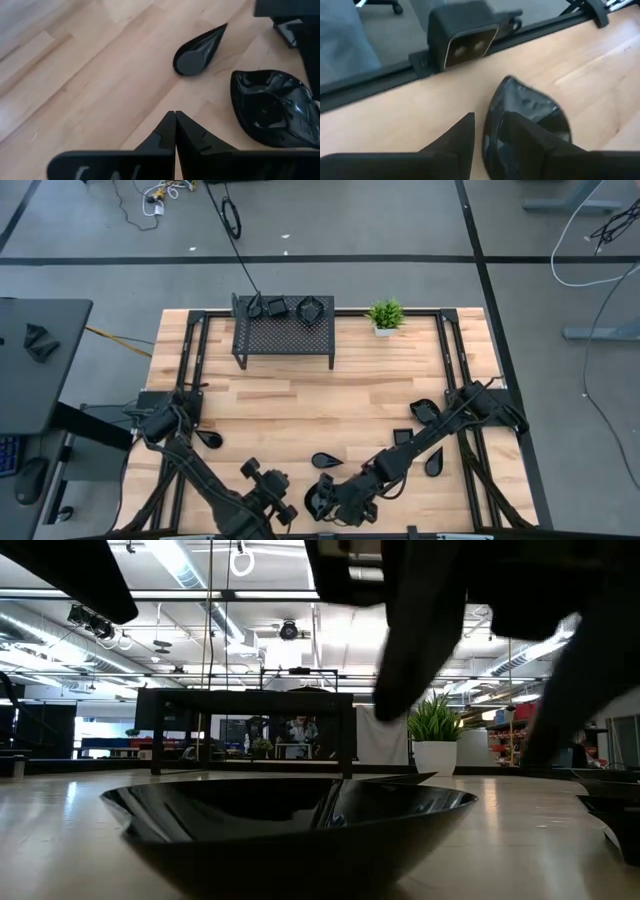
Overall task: Pick & Place Mini shaped plates
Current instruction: Stack the black leaf-shaped plate on top of the leaf-shaped plate on the shelf
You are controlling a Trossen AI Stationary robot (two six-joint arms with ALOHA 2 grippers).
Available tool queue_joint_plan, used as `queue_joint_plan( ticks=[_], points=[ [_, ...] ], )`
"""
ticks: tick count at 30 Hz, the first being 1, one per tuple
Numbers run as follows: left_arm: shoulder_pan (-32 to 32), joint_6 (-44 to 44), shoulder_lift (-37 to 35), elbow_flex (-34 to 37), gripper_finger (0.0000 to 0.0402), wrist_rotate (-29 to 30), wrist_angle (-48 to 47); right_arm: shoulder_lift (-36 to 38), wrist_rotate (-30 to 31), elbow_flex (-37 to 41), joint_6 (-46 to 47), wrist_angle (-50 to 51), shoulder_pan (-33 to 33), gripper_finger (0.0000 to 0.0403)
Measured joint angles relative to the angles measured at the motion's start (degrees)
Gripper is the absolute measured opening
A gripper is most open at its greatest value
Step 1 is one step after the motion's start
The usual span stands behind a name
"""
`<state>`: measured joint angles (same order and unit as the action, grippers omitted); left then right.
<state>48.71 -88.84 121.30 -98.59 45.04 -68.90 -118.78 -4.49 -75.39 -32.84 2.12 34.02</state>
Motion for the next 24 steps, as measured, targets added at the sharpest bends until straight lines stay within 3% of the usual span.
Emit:
queue_joint_plan(
  ticks=[6, 13, 24],
  points=[
    [0.2, -0.1, 0.0, 0.0, 0.0005, 0.0, 0.1, 0.0, -1.3, 4.2, -2.9, -4.5, 0.0, 0.0125],
    [0.0, 0.0, 0.0, 0.0, 0.0005, 1.5, 0.2, 0.0, 2.7, 8.6, -3.6, -12.5, -0.1, 0.0118],
    [-0.5, 2.0, 0.0, 0.0, 0.0005, 5.4, -0.5, -0.2, 3.6, 9.9, -9.6, -14.3, -0.5, 0.0012]
  ],
)
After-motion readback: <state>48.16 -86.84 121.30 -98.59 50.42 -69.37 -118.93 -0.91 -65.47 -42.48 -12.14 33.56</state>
